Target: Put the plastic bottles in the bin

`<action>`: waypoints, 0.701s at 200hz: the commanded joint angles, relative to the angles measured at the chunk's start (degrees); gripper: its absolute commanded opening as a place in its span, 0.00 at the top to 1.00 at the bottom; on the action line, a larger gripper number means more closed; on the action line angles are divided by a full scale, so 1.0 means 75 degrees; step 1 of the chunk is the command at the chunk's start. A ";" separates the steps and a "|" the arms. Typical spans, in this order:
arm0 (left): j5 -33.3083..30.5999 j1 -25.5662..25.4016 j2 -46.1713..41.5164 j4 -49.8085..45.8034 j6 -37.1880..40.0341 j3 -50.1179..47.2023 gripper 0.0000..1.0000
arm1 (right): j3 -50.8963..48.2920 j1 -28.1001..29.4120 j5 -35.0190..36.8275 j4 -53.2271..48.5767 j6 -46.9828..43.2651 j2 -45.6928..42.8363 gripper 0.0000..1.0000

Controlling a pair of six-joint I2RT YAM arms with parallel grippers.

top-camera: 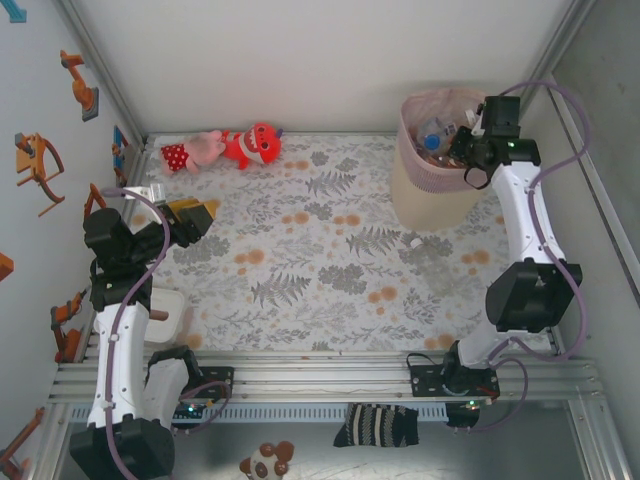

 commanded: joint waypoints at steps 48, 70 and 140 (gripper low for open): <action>0.0041 -0.0047 -0.0094 -0.0002 0.0170 0.0031 0.27 | 0.1011 0.0686 -0.0099 -0.1073 -0.0237 -0.0729 0.86; 0.0041 -0.0047 -0.0087 0.0005 0.0170 0.0037 0.27 | 0.1354 0.1019 -0.0275 -0.1132 -0.0239 -0.0615 0.86; 0.0024 -0.0047 -0.0119 -0.0058 0.0204 0.0031 0.27 | 0.2272 0.1451 -0.0059 -0.1454 -0.0498 0.0494 0.86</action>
